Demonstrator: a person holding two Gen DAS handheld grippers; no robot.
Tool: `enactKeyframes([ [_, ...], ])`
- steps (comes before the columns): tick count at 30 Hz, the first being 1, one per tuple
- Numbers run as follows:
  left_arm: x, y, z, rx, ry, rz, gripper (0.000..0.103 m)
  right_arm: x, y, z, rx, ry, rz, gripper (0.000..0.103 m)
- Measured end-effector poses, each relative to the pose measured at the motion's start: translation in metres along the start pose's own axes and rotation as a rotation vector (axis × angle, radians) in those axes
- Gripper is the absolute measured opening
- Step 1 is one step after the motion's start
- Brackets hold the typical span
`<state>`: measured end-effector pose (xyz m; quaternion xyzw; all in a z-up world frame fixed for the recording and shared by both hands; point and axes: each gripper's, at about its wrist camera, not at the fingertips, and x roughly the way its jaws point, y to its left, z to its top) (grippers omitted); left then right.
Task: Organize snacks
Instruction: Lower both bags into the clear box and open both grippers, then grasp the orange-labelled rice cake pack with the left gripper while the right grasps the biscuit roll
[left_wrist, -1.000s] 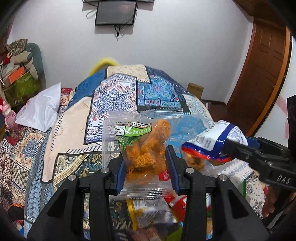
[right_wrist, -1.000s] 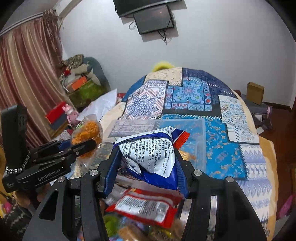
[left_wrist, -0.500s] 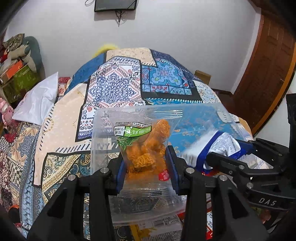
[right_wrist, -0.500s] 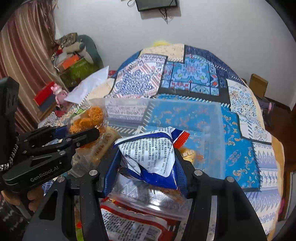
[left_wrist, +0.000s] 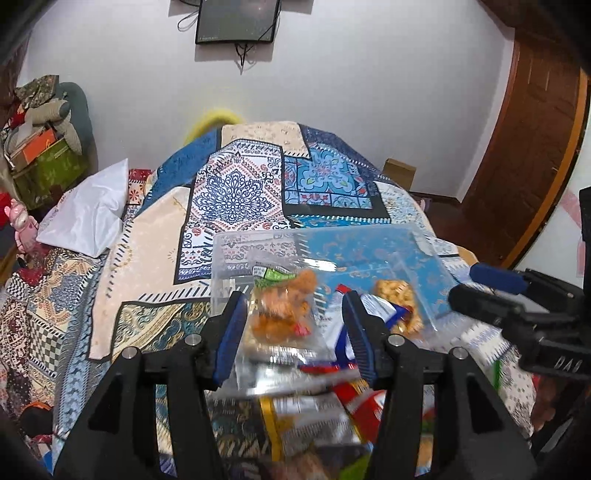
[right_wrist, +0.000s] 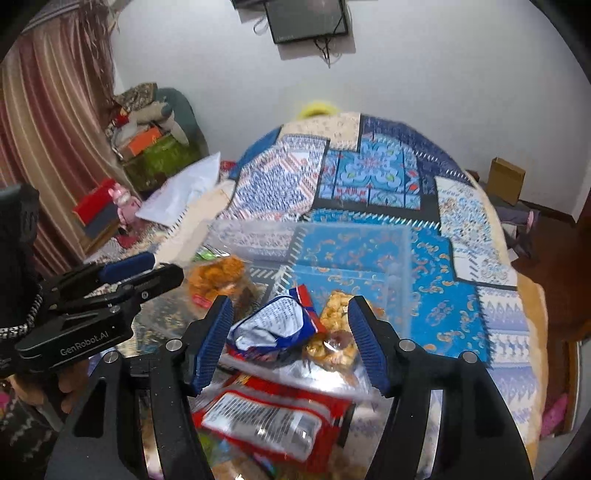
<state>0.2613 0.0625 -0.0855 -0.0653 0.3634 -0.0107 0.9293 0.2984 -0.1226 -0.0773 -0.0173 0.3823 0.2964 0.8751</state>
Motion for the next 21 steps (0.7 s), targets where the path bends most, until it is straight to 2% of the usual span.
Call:
enactKeyframes([
  [3,-0.022,-0.005,-0.009,0.015,-0.006,0.003,0.06,-0.027,0.005,-0.005,-0.006,-0.032,0.006,0.061],
  [13,-0.078,-0.018,-0.056,0.037,0.005,0.008,0.066,-0.091,0.023,-0.042,-0.048,-0.074,-0.004,0.063],
  [17,-0.091,-0.021,-0.076,0.029,0.028,-0.002,0.066,-0.106,0.028,-0.06,-0.055,-0.081,-0.008,0.068],
  [21,-0.094,-0.025,-0.098,0.012,0.066,-0.009,0.068,-0.115,0.032,-0.082,-0.052,-0.07,0.001,0.069],
])
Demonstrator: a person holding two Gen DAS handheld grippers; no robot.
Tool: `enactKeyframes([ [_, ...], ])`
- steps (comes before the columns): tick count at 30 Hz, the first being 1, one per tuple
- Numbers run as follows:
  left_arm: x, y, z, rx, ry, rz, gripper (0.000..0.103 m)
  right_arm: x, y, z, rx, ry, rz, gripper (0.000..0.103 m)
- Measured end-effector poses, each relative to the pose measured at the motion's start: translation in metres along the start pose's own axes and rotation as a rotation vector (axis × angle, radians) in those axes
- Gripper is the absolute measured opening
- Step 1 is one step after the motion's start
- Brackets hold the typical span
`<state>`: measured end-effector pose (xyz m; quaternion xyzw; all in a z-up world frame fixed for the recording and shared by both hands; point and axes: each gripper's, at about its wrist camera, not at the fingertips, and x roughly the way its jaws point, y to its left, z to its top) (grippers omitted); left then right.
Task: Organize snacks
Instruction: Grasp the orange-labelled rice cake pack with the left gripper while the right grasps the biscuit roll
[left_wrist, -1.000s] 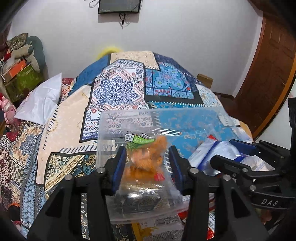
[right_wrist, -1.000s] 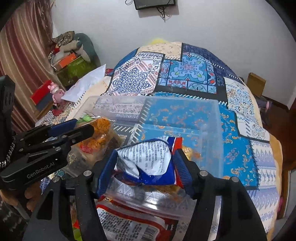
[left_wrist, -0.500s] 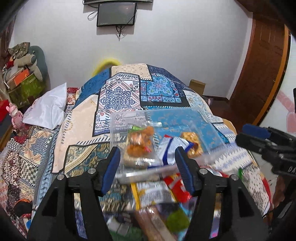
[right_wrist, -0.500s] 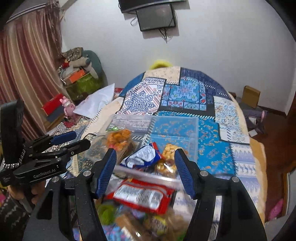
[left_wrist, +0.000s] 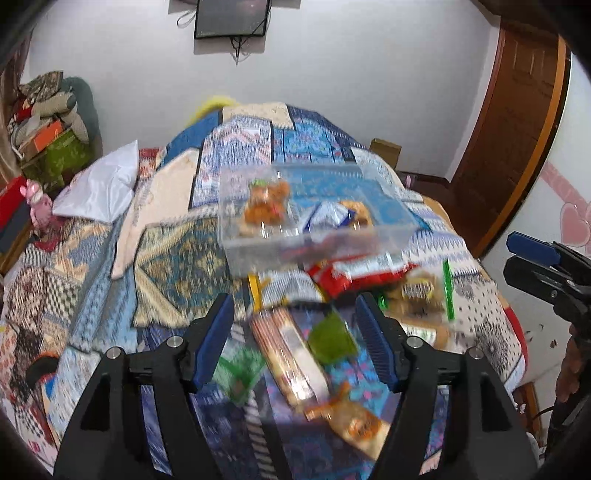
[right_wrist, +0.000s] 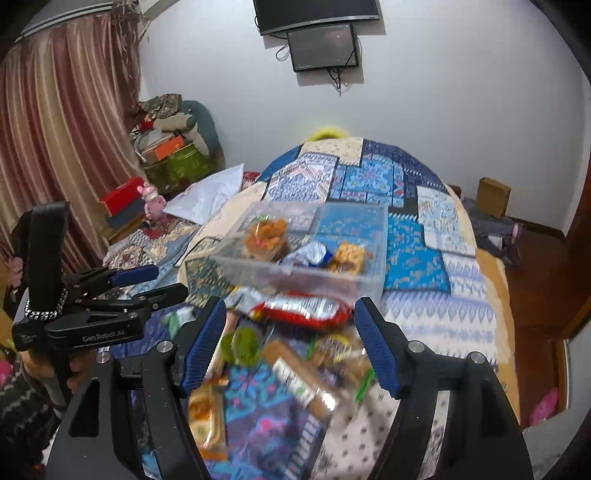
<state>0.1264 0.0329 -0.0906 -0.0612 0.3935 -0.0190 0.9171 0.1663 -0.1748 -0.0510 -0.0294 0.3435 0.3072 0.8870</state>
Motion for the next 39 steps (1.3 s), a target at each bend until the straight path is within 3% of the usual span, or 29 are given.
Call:
enactKeyframes([
  [11,0.026,-0.034,-0.062,-0.026,0.15,-0.033,0.068,0.004,-0.007,-0.045,0.057,0.067,0.031,0.069],
  [16,0.046,-0.041,-0.079,-0.052,0.214,-0.014,0.068,0.015,-0.014,-0.06,0.073,0.11,0.036,0.069],
  [22,0.041,-0.048,-0.087,0.019,0.196,0.003,0.068,0.041,-0.022,-0.074,0.084,0.17,0.022,0.069],
  [31,0.038,-0.031,-0.102,-0.013,0.219,-0.038,0.067,0.062,-0.032,-0.076,0.094,0.196,-0.022,0.071],
  [36,0.036,-0.021,-0.102,-0.015,0.211,-0.039,0.037,0.063,-0.024,-0.083,0.069,0.235,0.019,0.069],
  [39,0.035,-0.014,-0.101,-0.03,0.21,-0.054,0.034,0.062,-0.019,-0.089,0.055,0.26,0.037,0.069],
])
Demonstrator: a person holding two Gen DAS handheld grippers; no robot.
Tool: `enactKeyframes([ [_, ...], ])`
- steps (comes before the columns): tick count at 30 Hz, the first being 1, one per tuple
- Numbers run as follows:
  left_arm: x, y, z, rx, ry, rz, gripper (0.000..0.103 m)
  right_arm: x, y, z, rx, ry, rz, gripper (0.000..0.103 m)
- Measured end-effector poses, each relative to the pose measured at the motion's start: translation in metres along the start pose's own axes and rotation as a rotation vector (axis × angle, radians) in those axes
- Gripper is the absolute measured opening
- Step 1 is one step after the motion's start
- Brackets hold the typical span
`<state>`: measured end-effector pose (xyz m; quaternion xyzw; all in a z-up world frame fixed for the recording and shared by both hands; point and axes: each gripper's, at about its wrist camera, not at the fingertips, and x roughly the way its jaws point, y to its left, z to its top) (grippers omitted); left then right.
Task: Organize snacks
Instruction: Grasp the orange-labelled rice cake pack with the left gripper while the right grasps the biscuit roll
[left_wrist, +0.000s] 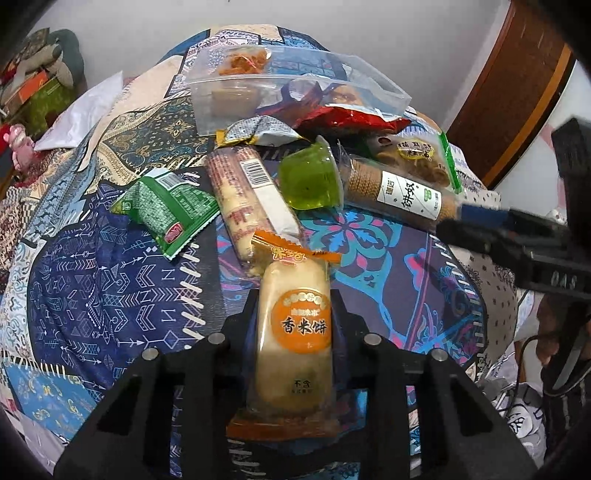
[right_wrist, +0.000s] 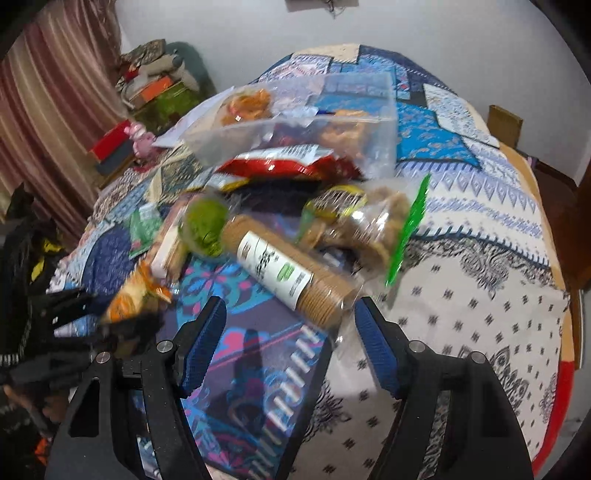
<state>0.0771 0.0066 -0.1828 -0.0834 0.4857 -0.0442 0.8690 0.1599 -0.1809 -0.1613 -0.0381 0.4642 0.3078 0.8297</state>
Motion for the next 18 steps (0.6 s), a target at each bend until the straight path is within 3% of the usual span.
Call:
enactKeyframes([
  [7,-0.003,0.012,-0.001,-0.018,-0.016,0.021,0.034,-0.005,0.009,-0.013,0.007,0.043,0.089,0.068],
  [10,-0.005,0.013,-0.002,-0.022,-0.015,0.025,0.037,-0.019,0.014,-0.01,-0.022,-0.001,0.038,0.068],
  [14,-0.009,0.015,-0.006,-0.04,-0.028,0.034,0.057,-0.029,0.02,0.007,-0.063,-0.063,0.01,0.068],
  [18,-0.01,0.015,-0.012,-0.046,-0.025,0.029,0.057,-0.011,0.02,0.027,-0.102,-0.05,-0.024,0.068],
])
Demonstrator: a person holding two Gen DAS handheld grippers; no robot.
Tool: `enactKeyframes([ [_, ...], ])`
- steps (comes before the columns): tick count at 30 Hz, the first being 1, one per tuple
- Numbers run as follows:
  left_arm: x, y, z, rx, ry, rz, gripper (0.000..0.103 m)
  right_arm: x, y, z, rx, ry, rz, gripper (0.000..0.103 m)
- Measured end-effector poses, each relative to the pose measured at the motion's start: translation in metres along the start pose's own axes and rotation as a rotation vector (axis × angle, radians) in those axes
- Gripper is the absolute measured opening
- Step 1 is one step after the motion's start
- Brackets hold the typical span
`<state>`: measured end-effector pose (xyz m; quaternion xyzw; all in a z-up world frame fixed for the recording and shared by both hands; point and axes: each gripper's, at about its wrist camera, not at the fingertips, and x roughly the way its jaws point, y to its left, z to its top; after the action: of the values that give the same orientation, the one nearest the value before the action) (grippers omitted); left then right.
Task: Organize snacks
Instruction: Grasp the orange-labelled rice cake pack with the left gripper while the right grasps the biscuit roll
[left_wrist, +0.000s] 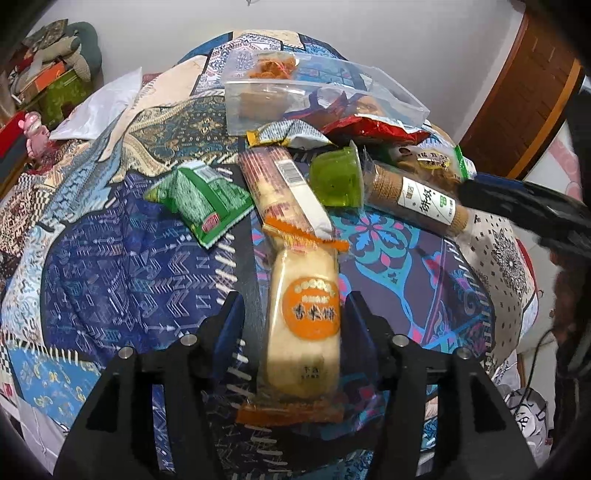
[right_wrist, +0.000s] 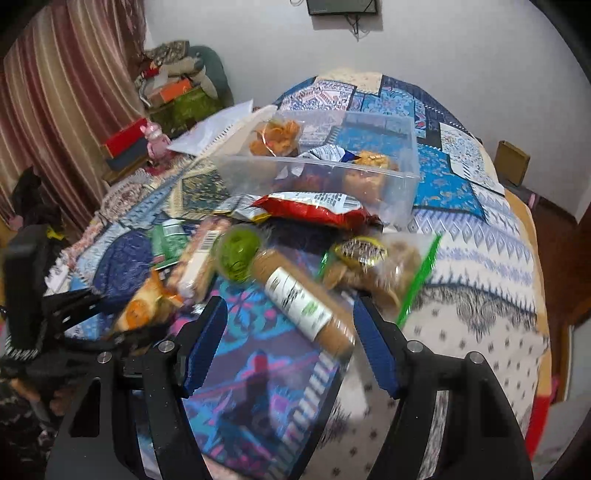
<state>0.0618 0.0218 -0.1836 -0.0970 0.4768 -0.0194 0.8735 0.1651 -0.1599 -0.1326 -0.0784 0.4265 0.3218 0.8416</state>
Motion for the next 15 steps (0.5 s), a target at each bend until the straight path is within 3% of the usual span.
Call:
enactKeyframes([
  [4,-0.001,-0.005,-0.006,0.022,-0.012,0.01,0.056,0.033,-0.006,0.009,0.005,0.078,0.019,0.068],
  [9,0.002,-0.006,-0.005,0.026,-0.013,-0.019,0.038,0.051,-0.003,0.006,-0.023,0.128,0.011,0.07],
  [15,0.003,-0.005,-0.005,0.029,-0.019,-0.035,0.033,0.052,0.003,0.002,-0.046,0.16,0.014,0.07],
])
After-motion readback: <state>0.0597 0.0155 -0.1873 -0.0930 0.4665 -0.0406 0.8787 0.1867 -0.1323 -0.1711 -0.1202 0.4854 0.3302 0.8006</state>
